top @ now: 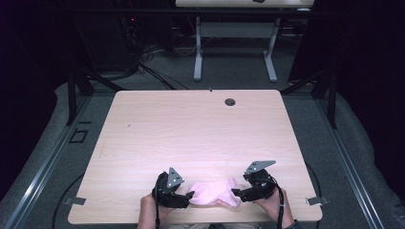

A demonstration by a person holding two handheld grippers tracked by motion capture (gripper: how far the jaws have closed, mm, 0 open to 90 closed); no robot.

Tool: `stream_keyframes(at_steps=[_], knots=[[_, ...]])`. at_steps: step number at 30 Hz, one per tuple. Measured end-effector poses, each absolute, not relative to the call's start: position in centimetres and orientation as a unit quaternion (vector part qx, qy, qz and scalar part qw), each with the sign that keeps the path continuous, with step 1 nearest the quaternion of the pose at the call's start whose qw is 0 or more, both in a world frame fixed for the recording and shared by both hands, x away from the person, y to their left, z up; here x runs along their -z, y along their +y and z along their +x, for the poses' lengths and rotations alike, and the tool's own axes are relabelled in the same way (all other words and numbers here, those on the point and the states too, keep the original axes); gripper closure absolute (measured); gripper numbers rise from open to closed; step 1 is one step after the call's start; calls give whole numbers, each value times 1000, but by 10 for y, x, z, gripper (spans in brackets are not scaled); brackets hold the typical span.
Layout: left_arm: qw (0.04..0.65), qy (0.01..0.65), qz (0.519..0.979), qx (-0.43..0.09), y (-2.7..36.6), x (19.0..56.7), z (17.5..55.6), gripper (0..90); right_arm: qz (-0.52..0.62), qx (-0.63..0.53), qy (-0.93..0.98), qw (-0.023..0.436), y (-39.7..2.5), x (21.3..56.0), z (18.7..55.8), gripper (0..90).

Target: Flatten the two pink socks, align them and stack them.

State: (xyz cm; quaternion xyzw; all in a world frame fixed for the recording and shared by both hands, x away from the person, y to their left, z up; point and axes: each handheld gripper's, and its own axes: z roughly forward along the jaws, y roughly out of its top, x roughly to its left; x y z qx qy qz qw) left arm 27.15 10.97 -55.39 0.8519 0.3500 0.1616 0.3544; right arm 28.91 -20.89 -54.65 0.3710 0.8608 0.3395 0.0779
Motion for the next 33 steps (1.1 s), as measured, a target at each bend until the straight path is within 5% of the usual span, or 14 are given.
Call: stream_keyframes(at_steps=[12, 19, 33], knots=[[353, 406, 819, -200, 174, 530, 290, 21, 414, -359, 820, 166, -250, 520, 297, 0], [337, 452, 799, -210, 217, 541, 299, 3, 466, -348, 788, 202, -287, 530, 303, 0], [321, 506, 778, -191, 256, 589, 315, 2, 514, -310, 777, 189, -320, 577, 318, 0]])
